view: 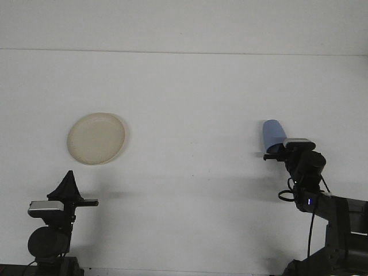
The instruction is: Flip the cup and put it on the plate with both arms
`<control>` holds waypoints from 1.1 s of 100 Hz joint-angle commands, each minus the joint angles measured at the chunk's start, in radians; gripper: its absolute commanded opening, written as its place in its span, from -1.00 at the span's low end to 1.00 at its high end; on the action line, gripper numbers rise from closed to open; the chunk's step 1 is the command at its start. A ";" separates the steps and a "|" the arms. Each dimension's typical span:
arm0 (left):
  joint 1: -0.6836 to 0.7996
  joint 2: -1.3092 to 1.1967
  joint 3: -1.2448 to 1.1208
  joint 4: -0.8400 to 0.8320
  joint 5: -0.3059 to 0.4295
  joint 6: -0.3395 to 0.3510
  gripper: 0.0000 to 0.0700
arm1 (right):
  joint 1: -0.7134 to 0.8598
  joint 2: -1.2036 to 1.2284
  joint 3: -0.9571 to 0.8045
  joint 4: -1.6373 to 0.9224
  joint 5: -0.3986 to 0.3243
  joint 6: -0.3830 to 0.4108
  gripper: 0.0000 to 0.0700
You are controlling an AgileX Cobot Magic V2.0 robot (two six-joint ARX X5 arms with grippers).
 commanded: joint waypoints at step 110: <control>0.001 -0.002 -0.020 0.015 0.005 0.000 -0.97 | 0.142 -0.839 0.176 -1.124 0.018 0.053 -1.00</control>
